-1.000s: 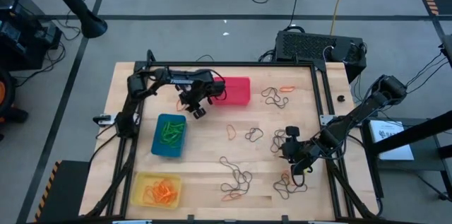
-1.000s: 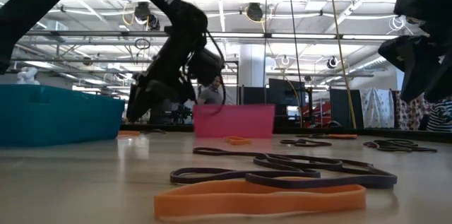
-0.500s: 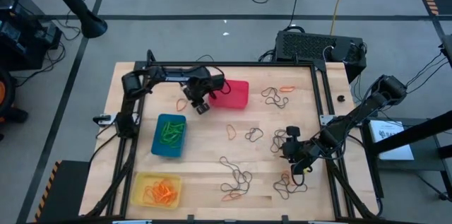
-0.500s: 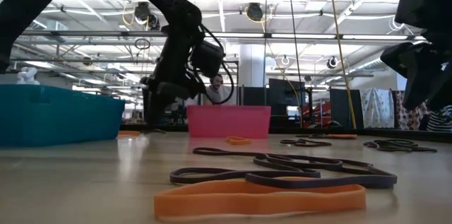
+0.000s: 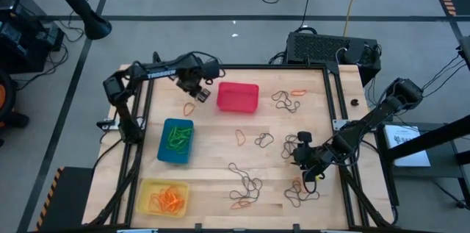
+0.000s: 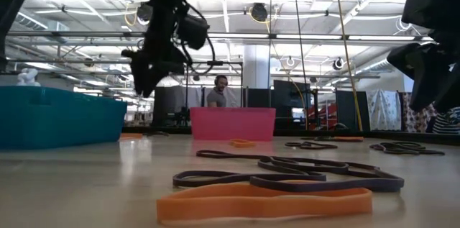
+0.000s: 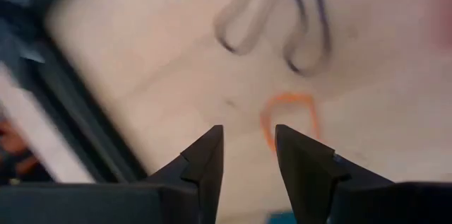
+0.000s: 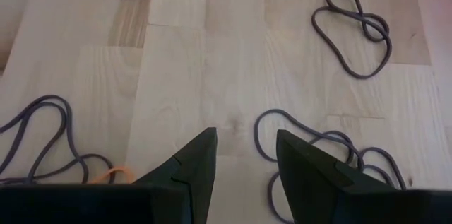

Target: Sort rubber bands into baskets

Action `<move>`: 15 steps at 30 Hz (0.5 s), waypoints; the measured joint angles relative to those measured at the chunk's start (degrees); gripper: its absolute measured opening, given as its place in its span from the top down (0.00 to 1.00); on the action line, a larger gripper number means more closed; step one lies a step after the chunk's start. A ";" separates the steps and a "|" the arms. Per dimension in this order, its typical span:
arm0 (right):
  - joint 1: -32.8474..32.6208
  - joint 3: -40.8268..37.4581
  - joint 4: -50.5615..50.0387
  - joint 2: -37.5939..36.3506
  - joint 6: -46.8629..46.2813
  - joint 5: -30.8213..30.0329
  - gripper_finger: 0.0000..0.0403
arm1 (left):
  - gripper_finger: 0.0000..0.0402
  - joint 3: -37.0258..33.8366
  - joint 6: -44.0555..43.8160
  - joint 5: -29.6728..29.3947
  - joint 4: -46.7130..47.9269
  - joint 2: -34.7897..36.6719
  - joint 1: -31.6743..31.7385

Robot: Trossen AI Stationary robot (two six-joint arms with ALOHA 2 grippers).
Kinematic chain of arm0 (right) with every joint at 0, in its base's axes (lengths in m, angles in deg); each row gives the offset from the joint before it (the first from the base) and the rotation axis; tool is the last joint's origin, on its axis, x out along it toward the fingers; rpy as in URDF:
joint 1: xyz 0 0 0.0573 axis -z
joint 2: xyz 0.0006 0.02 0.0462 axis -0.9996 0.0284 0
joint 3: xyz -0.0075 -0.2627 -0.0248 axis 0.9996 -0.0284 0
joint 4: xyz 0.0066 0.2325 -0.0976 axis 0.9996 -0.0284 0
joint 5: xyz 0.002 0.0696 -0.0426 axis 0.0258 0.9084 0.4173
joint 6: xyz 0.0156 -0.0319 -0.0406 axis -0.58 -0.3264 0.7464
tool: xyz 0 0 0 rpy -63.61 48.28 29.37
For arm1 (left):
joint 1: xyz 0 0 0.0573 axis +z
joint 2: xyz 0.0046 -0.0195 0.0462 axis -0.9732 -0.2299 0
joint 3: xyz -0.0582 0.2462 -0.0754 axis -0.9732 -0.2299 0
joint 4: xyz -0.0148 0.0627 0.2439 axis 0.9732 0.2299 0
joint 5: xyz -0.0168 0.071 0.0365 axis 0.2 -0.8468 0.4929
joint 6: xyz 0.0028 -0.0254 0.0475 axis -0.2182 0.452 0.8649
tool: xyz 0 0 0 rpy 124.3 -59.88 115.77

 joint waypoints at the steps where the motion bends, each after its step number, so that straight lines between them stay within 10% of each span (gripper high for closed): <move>1: 0.00 0.00 0.23 0.00 0.02 -0.06 0.65 | 0.66 -1.10 -0.05 1.33 -0.86 -0.02 0.01; 15: -0.08 -3.10 1.57 0.00 -4.39 0.34 0.65 | 0.66 -14.34 0.90 12.58 -15.64 -0.72 -0.51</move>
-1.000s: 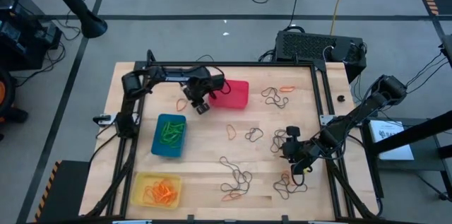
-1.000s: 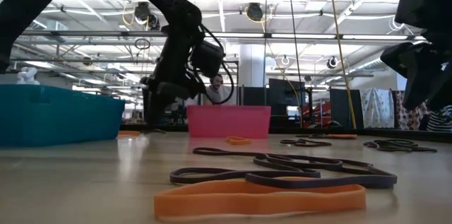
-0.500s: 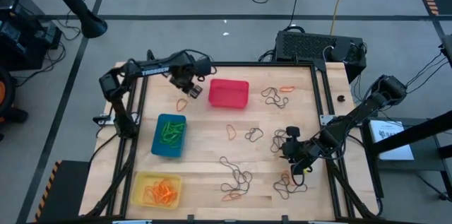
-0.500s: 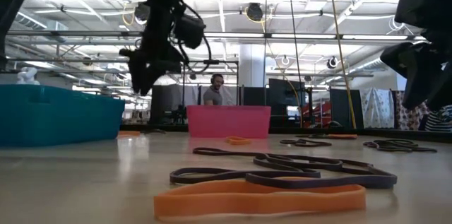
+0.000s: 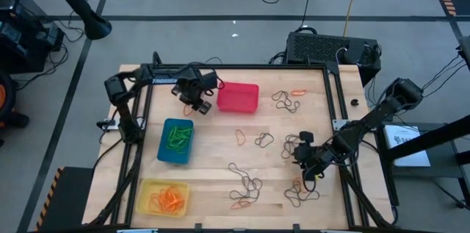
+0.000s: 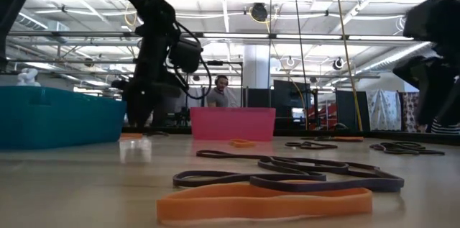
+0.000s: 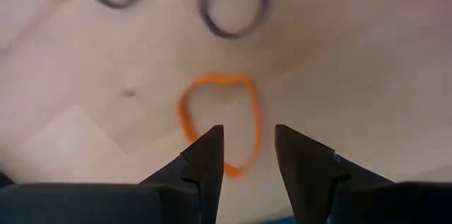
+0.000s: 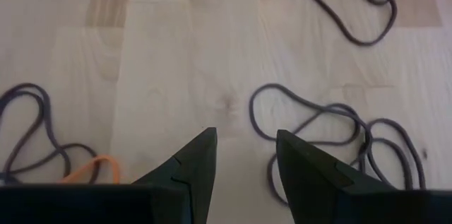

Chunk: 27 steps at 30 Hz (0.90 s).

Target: Sort rubber bands into baskets

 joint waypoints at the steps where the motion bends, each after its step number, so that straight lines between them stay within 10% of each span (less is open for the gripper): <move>1: 0.01 -0.40 0.36 0.00 -0.02 0.01 0.65 | 0.66 -0.42 0.50 0.14 0.06 0.00 -0.25; 17: 0.01 -1.62 2.83 0.00 -0.50 1.37 0.65 | 0.67 -7.35 2.77 3.60 -7.21 0.33 -1.00; 27: 0.01 -1.62 3.10 0.00 -3.19 1.39 0.65 | 0.97 -3.52 9.34 -3.62 -6.57 0.54 -1.40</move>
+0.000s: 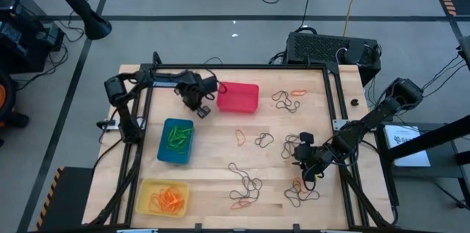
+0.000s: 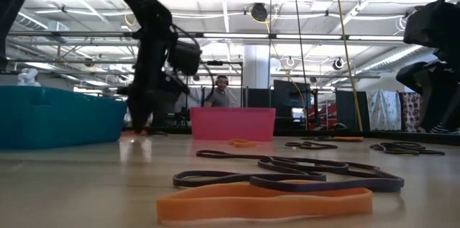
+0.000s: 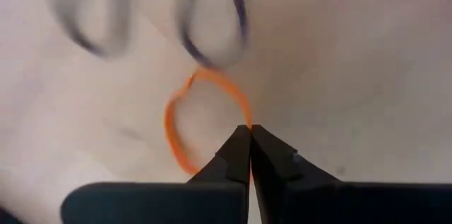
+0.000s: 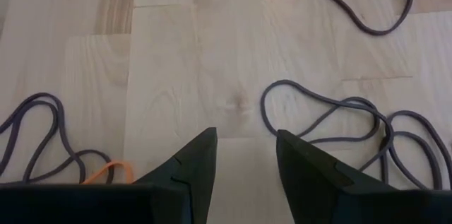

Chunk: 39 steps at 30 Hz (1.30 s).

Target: Sort rubber bands into baskets

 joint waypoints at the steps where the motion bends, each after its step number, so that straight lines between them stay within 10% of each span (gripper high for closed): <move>1: 0.00 0.00 -0.01 0.00 -0.29 0.00 0.65 | 0.98 1.14 0.35 -1.13 0.59 0.70 -0.20; 10: 0.00 0.00 0.46 -0.02 -3.29 0.16 0.65 | 0.99 6.84 -3.04 0.85 6.17 13.44 -6.61; 19: 0.00 0.00 3.65 -0.02 -0.31 0.16 0.65 | 0.99 6.82 -25.57 6.51 10.50 24.45 -31.98; 28: 0.00 0.00 5.07 -0.02 1.26 0.16 0.65 | 1.00 6.82 -53.13 1.09 9.40 22.38 -60.24; 39: 0.00 0.00 5.59 -0.02 1.65 0.16 0.65 | 1.00 6.82 -77.14 -0.40 6.28 17.01 -79.95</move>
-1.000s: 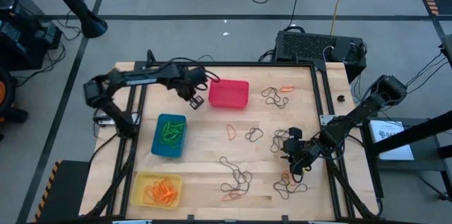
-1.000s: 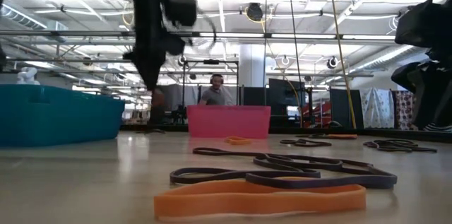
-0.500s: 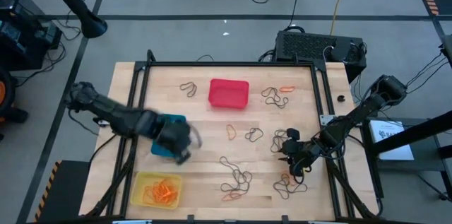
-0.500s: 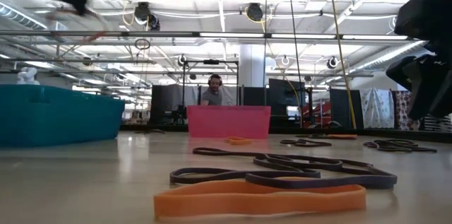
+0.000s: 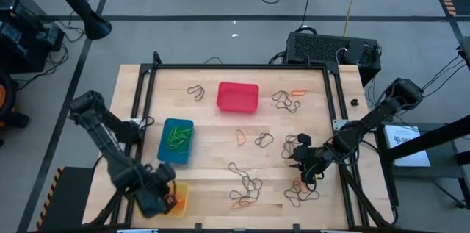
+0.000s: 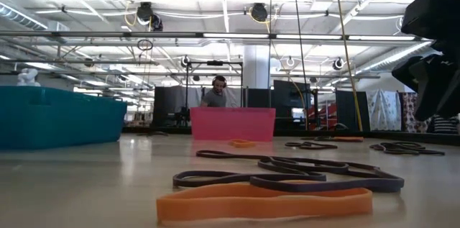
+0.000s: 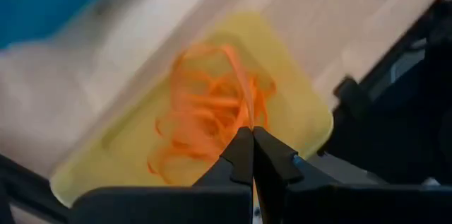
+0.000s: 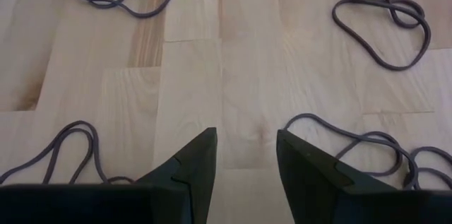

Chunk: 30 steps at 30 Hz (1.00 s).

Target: Sort rubber bands into baskets

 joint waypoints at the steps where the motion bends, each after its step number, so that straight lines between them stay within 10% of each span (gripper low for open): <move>1: 0.00 0.00 0.02 0.00 0.04 0.00 0.65 | 1.00 0.00 -1.27 0.00 -0.04 -0.39 -1.21; 13: 0.00 0.00 0.11 0.00 0.19 0.00 0.65 | 0.99 0.00 -7.90 0.99 2.15 -5.85 -7.60; 30: 0.00 0.00 0.11 0.00 0.72 0.01 0.65 | 0.69 0.00 -11.00 1.49 5.28 -6.03 -7.40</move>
